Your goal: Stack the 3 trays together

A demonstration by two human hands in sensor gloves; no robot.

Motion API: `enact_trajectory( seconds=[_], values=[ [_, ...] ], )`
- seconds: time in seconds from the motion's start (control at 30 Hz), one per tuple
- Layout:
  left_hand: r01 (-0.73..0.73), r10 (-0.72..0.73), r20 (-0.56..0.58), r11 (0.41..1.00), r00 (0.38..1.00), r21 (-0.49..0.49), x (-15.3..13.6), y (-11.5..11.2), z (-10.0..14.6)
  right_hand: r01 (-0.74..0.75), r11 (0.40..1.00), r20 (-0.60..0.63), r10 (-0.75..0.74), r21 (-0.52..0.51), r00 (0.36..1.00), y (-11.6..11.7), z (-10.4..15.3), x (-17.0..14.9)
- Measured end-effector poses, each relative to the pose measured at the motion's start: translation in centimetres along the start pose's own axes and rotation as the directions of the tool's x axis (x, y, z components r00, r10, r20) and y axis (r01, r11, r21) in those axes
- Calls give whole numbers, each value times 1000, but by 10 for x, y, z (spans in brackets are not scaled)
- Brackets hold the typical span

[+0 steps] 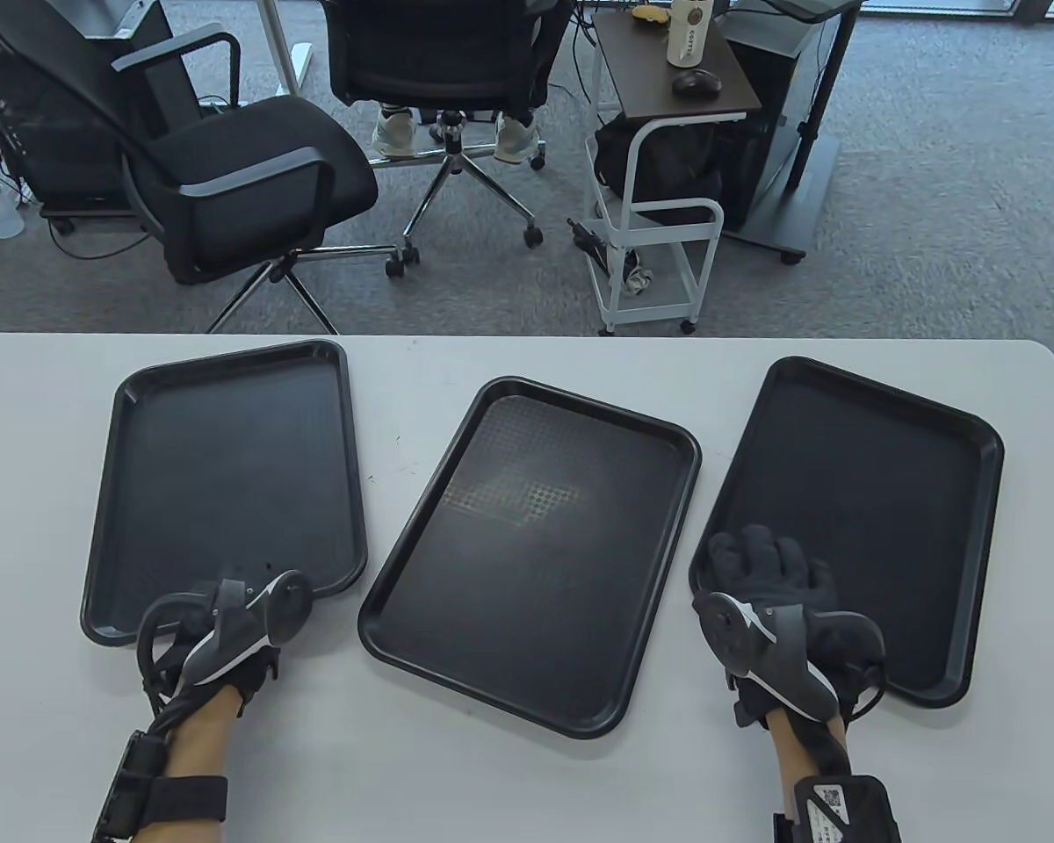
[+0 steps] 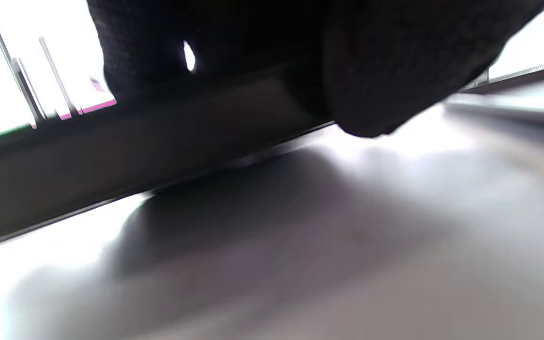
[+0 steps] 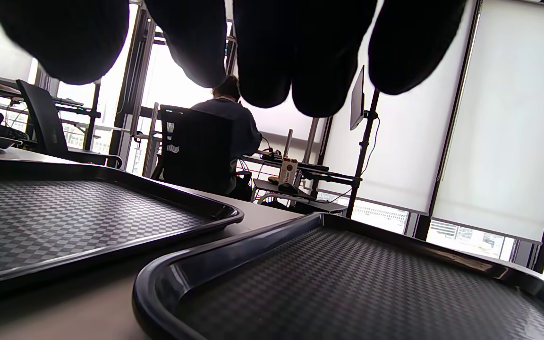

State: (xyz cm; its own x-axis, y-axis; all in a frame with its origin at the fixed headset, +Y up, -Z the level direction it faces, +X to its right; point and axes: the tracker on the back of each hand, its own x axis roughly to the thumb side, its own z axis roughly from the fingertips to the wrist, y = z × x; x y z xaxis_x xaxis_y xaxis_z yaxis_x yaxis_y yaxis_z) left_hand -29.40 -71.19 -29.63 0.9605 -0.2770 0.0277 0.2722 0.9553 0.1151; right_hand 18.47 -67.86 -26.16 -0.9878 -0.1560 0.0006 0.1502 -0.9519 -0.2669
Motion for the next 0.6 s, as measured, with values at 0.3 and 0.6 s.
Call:
enact_trajectory(
  seconds=[0.3,0.6],
  values=[
    [-15,13,10,955,1000,295,10,44,15,3,1000,-6,-3,-4,1000,-1,0,-2],
    [-127,102,78,876,992,465,17,77,33,3,1000,-11,-3,-14,1000,-1,-1,-4]
  ],
)
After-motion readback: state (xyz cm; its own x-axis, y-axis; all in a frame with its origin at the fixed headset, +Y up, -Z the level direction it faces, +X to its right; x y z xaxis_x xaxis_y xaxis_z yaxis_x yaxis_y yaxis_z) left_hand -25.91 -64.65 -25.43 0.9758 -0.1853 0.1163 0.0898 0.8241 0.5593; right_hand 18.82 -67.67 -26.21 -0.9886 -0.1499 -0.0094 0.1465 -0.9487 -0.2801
